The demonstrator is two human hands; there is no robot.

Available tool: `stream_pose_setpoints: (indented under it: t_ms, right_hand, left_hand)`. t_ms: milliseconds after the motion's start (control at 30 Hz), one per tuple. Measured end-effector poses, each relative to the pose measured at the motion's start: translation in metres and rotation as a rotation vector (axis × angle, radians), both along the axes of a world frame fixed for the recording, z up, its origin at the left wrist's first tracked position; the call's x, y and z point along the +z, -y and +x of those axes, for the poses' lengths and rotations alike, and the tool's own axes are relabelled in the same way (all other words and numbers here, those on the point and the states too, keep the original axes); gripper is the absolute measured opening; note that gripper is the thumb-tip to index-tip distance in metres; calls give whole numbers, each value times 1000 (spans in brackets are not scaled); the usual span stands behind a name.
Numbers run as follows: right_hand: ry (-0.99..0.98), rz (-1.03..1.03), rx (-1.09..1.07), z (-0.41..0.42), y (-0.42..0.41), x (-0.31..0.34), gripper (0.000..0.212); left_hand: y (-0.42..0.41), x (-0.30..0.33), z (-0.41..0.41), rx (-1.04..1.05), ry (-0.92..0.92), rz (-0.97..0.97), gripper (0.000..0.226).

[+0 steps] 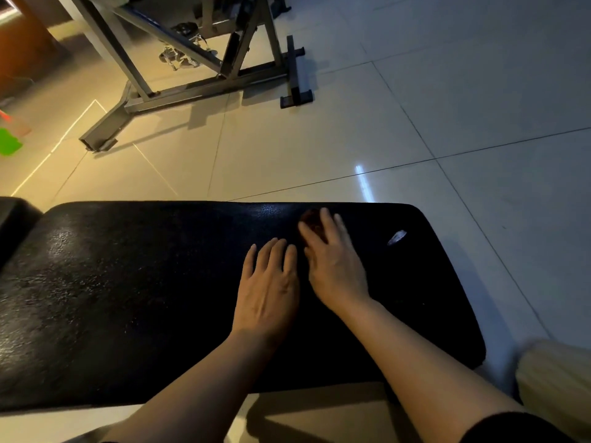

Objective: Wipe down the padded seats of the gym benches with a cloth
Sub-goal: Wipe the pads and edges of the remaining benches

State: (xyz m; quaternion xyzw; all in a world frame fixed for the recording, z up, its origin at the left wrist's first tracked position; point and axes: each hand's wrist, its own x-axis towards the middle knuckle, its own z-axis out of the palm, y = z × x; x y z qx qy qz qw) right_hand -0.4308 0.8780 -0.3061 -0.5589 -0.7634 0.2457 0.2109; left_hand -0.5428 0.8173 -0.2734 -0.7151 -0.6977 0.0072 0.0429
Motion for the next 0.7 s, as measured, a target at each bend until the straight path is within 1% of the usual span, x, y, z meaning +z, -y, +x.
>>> stream_pose_setpoints:
  t_ms: [67,100,167,233,333,400,467,600,633,700]
  right_hand:
    - [26,3,100,13,-7,-4,58]
    - [40,-4,101,25,-13,-7,60]
    - [51,-23,-5,57,-26,-19,54]
    - [36,-39,-183,94,-37,-32,48]
    - [-42,-151,-366,129,-44,-43,47]
    - [-48,-168,-396,123,-40,-40,47]
    - [-10,-140,-350,100,-29,-32,47]
    - [59,-76,-86,68,-13,-21,56]
    - [65,-77,-54,71,-20,-21,57]
    - [62,-67,-64,83,-38,-27,51]
  left_hand:
    - [-6,0,9,-65,-28,-12,56]
    - [-12,-2,17,-90,-15,9,56]
    - [-24,-2,37,-114,51,5,54]
    - [-36,-6,55,-130,88,-36,54]
    - [-39,-21,64,-106,32,-104,60]
    - [-36,-29,64,-85,-2,-106,72]
    - [-36,-30,65,-88,-17,-91,74]
    - [-38,-31,67,-95,-49,-135,75]
    - [-39,-30,67,-87,-51,-136,73]
    - [-39,-29,67,-71,-64,-132,67]
